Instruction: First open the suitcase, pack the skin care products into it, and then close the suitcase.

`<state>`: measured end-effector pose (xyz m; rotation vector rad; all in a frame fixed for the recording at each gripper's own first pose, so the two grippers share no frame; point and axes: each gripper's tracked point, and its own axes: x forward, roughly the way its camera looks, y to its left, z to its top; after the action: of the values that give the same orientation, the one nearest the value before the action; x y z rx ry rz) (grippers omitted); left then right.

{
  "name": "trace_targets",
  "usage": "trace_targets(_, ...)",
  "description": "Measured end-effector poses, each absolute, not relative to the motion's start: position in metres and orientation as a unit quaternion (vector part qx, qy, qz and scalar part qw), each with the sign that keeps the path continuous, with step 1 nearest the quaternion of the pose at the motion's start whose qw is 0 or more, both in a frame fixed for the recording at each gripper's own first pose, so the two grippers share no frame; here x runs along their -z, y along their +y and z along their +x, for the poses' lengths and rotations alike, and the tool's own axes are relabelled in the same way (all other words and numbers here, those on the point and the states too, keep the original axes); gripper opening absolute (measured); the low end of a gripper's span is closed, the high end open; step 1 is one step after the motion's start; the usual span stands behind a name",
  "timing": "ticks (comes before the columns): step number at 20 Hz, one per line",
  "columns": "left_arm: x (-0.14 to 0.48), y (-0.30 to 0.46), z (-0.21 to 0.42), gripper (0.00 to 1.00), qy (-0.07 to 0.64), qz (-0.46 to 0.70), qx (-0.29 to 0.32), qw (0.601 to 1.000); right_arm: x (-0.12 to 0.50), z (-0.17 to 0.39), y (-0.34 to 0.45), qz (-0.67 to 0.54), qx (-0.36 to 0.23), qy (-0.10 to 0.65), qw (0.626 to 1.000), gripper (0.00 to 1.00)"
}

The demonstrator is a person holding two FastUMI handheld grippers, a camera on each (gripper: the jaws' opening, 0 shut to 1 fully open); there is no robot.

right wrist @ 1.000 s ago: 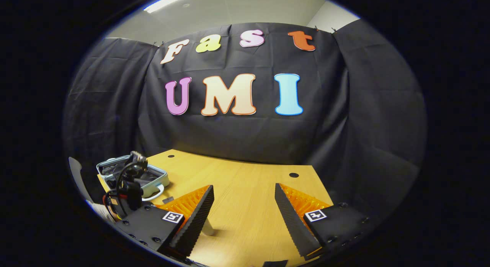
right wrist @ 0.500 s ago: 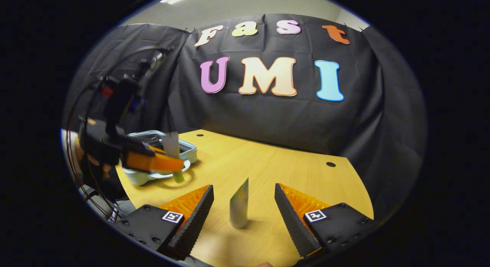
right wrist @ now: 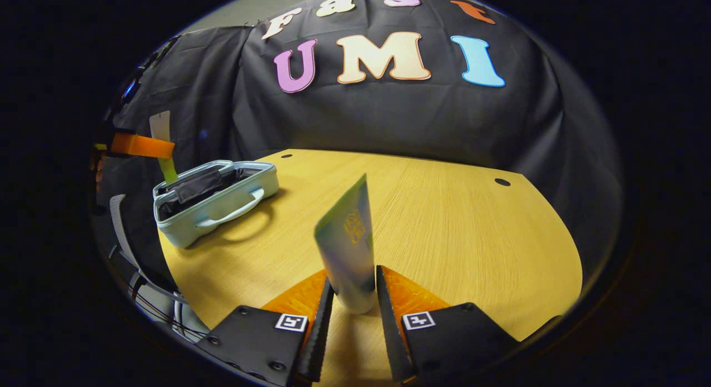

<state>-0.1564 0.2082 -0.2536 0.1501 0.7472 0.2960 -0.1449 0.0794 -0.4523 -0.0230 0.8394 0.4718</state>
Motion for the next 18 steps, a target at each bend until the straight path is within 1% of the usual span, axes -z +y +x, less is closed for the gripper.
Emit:
trace_targets(3,0.244,0.231,-0.166,0.15,0.359,0.068,-0.174,0.914,0.449,-0.142,0.081,0.01,-0.229,0.419,0.878,0.37)
trace_targets(5,0.249,0.249,-0.174,0.15,0.37,0.068,-0.185,0.908,0.439,-0.14,0.087,0.025,-0.227,0.43,0.873,0.3)
trace_targets(6,0.252,0.261,-0.178,0.15,0.379,0.074,-0.195,0.902,0.435,-0.136,0.095,0.028,-0.232,0.432,0.871,0.29)
trace_targets(7,0.259,0.272,-0.182,0.16,0.394,0.074,-0.2,0.894,0.429,-0.132,0.103,0.026,-0.239,0.429,0.871,0.32)
trace_targets(10,0.283,0.302,-0.189,0.15,0.447,0.07,-0.195,0.87,0.405,-0.121,0.142,0.036,-0.26,0.426,0.866,0.33)
trace_targets(11,0.29,0.313,-0.189,0.15,0.459,0.066,-0.197,0.864,0.394,-0.12,0.162,0.05,-0.272,0.425,0.862,0.29)
trace_targets(12,0.299,0.319,-0.188,0.15,0.47,0.056,-0.196,0.859,0.384,-0.119,0.181,0.059,-0.285,0.423,0.858,0.32)
trace_targets(16,0.341,0.335,-0.187,0.15,0.512,0.033,-0.168,0.842,0.362,-0.127,0.25,0.081,-0.319,0.438,0.836,0.33)
trace_targets(17,0.351,0.338,-0.188,0.16,0.523,0.029,-0.16,0.836,0.359,-0.131,0.267,0.088,-0.328,0.445,0.829,0.29)
trace_targets(18,0.362,0.341,-0.19,0.16,0.535,0.026,-0.153,0.83,0.359,-0.136,0.283,0.092,-0.334,0.456,0.82,0.32)
